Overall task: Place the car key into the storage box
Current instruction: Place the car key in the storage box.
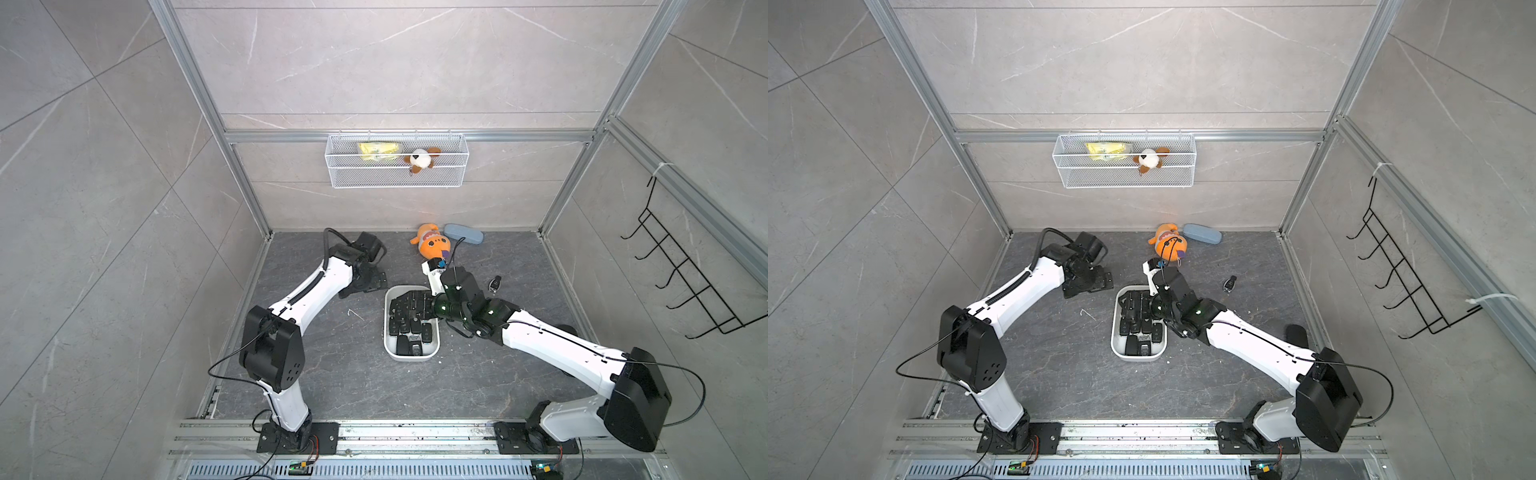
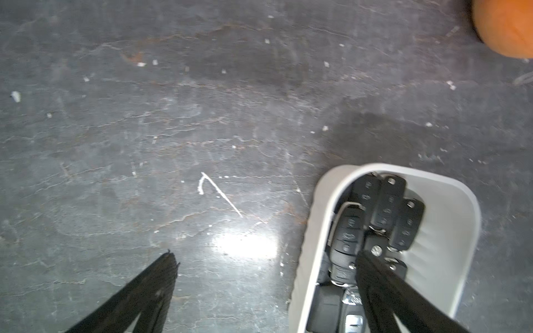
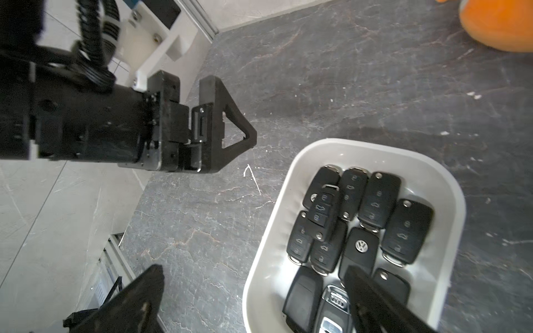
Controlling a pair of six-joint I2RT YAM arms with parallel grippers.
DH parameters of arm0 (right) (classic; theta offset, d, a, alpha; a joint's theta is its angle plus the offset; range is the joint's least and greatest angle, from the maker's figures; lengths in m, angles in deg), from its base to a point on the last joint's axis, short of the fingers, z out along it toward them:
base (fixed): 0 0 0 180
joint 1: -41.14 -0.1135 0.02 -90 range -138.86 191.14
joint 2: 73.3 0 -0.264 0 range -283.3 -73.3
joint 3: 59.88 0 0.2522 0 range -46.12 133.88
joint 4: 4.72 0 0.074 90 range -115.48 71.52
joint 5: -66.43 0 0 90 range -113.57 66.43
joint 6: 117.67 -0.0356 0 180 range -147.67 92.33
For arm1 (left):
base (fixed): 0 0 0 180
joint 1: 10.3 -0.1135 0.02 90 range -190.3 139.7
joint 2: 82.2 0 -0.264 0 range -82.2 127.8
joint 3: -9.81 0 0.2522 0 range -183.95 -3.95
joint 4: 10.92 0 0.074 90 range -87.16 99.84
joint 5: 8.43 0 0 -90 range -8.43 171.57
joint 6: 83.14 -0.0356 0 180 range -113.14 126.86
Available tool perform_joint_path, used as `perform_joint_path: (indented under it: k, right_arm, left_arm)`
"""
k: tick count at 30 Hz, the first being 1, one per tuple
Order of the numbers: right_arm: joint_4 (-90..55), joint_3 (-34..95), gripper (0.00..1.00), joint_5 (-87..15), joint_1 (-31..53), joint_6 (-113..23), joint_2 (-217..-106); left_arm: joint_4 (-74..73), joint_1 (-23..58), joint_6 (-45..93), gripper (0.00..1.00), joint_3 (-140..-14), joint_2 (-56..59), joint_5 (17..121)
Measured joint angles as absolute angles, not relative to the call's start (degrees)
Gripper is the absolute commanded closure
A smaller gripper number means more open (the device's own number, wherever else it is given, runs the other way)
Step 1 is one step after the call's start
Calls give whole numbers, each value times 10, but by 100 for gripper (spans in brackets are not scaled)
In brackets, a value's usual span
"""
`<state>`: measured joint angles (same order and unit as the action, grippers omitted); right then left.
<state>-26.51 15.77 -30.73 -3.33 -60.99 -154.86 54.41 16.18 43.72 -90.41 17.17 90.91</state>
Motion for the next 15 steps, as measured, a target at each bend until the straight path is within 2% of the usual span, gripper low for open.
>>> perform_joint_path:
  k: [8,15]
  right_arm:
    - [-265,231,0,-331,-56,-593,-1604]
    - [-278,287,0,-347,-75,-578,-1643]
  left_arm:
    - [502,24,440,0,-791,116,905]
    - [476,-112,478,1,-745,99,910]
